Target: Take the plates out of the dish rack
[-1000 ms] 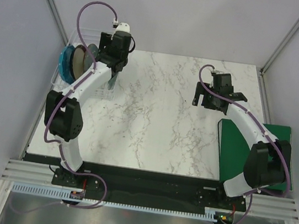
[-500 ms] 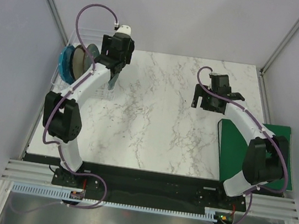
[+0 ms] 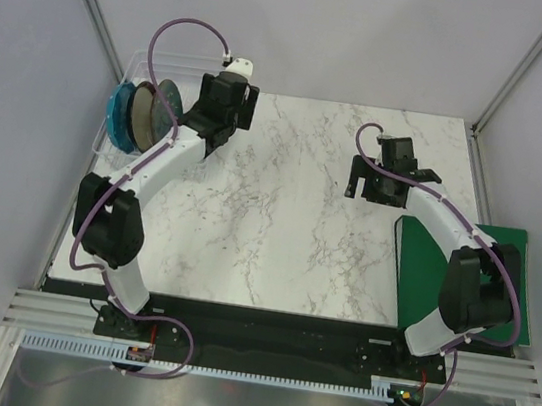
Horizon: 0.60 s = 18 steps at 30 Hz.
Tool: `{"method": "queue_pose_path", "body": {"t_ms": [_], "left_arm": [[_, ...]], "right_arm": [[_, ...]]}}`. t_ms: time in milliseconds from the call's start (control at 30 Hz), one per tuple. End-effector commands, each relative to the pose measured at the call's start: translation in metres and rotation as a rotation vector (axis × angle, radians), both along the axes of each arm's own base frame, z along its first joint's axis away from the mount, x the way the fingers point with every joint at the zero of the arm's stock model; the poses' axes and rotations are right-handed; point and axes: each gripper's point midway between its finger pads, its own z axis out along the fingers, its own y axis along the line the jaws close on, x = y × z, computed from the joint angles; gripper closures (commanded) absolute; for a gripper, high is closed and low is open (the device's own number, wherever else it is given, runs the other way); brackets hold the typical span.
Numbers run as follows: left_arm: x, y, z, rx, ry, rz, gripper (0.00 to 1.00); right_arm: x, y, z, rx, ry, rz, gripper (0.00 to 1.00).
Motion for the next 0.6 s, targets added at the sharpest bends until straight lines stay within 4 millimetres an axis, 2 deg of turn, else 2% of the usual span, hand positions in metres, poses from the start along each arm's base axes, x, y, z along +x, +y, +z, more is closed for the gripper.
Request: {"method": "queue_pose_path", "body": {"t_ms": [0,67,233,467,567], "left_arm": [[-0.002,0.008,0.005,-0.013,-0.016,0.052,0.15],[-0.002,0.021,0.003,0.019,-0.025,0.120,0.15],[0.005,0.038,-0.007,0.118,-0.020,0.220,0.14],[0.019,0.040,-0.038,0.195,0.036,0.240,0.15],[0.022,0.044,-0.044,0.209,0.028,0.284,0.24]], "right_arm": [[0.002,0.004,-0.005,0.018,-0.001,0.011,0.02],[0.001,0.005,-0.005,0.016,-0.001,0.015,0.02],[0.001,0.005,-0.008,0.014,0.007,0.021,0.02],[0.000,0.005,-0.016,0.008,0.026,0.033,0.02],[0.000,0.004,-0.019,0.001,0.032,0.035,0.02]]}}
